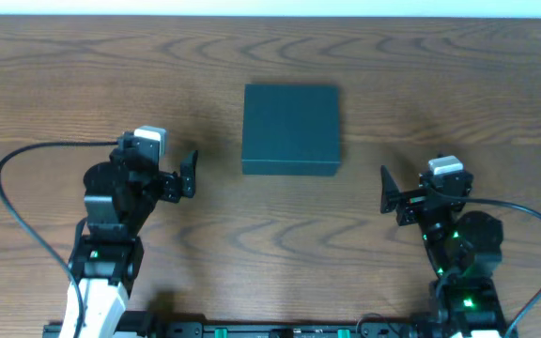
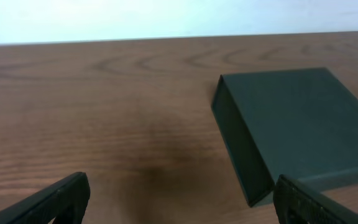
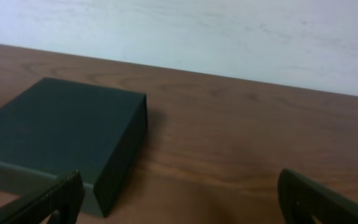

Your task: Pack container

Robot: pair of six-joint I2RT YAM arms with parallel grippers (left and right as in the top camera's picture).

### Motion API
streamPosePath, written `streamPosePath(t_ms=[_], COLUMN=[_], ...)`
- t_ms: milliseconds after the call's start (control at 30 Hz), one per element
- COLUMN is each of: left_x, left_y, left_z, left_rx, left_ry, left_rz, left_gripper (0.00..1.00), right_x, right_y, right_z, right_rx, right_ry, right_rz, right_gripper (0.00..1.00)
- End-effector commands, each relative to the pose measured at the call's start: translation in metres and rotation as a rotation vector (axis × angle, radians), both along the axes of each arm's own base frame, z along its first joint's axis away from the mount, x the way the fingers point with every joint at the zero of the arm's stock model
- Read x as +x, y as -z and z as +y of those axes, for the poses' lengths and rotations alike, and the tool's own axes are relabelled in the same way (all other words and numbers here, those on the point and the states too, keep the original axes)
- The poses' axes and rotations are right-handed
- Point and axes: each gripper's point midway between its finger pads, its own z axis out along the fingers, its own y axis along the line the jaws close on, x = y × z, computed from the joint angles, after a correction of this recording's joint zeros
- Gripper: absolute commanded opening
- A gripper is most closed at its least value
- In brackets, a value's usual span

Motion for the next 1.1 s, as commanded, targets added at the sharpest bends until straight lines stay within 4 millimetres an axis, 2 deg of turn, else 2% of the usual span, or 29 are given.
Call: streamPosePath(t_ms=[0,167,200,333,533,700,733,900,967,1067], left_x=[0.001,-0.008,-0.012,-0.029,-0.046,-0.056,-0.058,-0.072,-0.074,-0.085], left_y=[0.002,0.007,0.011,0.032,0.051,0.075,0.082,0.119,0.127,0.144], left_z=[-0.009,-0.011,-0.01,-0.009,-0.008,-0.007,-0.007,0.002,0.01,0.016], left_rx=[-0.051,-0.072,-0.076,-0.093,-0.098,-0.108,-0.111,-0.111,-0.085,-0.06], left_ry=[0.038,0.041,0.038,0.028,0.021,0.013,0.01,-0.052,-0.093,-0.127], left_rz=[0.011,0.016,0.021,0.042,0.05,0.1,0.112,0.192,0.205,0.285], left_gripper=[0.95,0.95,0.95,0.95,0.95,0.96,0.96,0.95,0.95,0.95], right_x=[-0.001,-0.007,-0.007,-0.011,-0.022,-0.027,-0.028,-0.03,-0.029,-0.04], right_y=[0.011,0.035,0.038,0.051,0.063,0.082,0.085,0.092,0.095,0.121], right_z=[-0.002,0.007,0.007,0.007,0.027,0.027,0.027,0.024,0.017,0.013], right_rx=[0.08,0.095,0.095,0.096,0.101,0.109,0.12,0.129,0.139,0.131], right_ry=[0.028,-0.023,-0.024,-0.025,-0.147,-0.143,-0.139,-0.118,-0.067,-0.039], right_rz=[0.006,0.042,0.046,0.07,0.088,0.136,0.145,0.171,0.187,0.303], right_gripper=[0.99,0.96,0.92,0.88,0.78,0.8,0.99,0.99,0.99,0.99])
